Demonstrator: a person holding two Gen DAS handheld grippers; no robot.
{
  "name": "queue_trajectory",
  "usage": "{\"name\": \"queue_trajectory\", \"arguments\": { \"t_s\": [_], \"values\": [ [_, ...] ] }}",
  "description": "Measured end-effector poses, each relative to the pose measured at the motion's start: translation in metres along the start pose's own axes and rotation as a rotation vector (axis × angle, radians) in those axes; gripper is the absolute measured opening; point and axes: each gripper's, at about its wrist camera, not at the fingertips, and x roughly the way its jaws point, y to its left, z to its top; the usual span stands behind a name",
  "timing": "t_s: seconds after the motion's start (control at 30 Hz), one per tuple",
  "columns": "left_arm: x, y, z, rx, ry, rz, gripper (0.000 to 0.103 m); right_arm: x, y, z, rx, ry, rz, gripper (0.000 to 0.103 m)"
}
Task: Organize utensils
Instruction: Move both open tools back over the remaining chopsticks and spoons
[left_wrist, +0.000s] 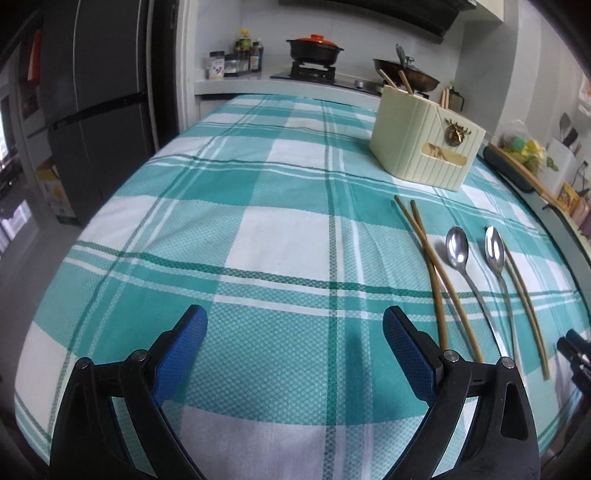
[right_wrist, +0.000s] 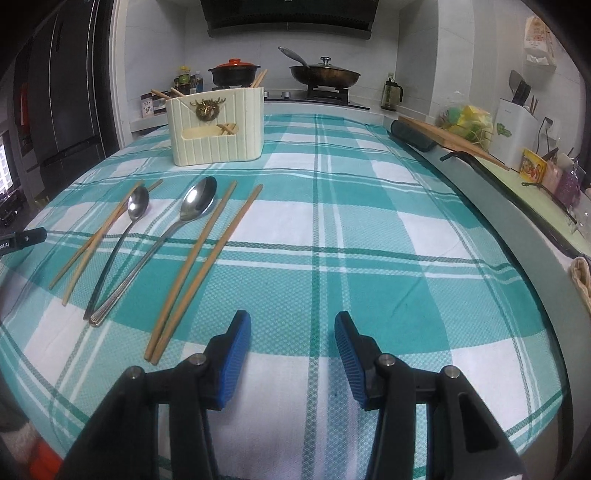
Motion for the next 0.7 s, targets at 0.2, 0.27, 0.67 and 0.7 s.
{"name": "queue_trajectory", "arguments": {
  "t_s": [0.2,0.27,0.67,0.7],
  "values": [
    [0.004,-0.001,-0.001,-0.004,0.026,-0.006,0.096,0.008,-0.005,-0.006,0.030,0.000,-0.004,0.048],
    [0.006,0.000,-0.001,-0.010,0.037,-0.002,0.096,0.009,-0.005,-0.007,0.032,-0.008,-0.004,0.048],
    [0.014,0.004,-0.001,-0.041,0.078,-0.006,0.098,0.011,-0.008,-0.007,0.040,-0.020,0.010,0.049],
    [0.015,0.003,-0.001,-0.034,0.086,-0.006,0.100,0.011,-0.008,-0.007,0.041,-0.019,0.010,0.049]
  ]
}}
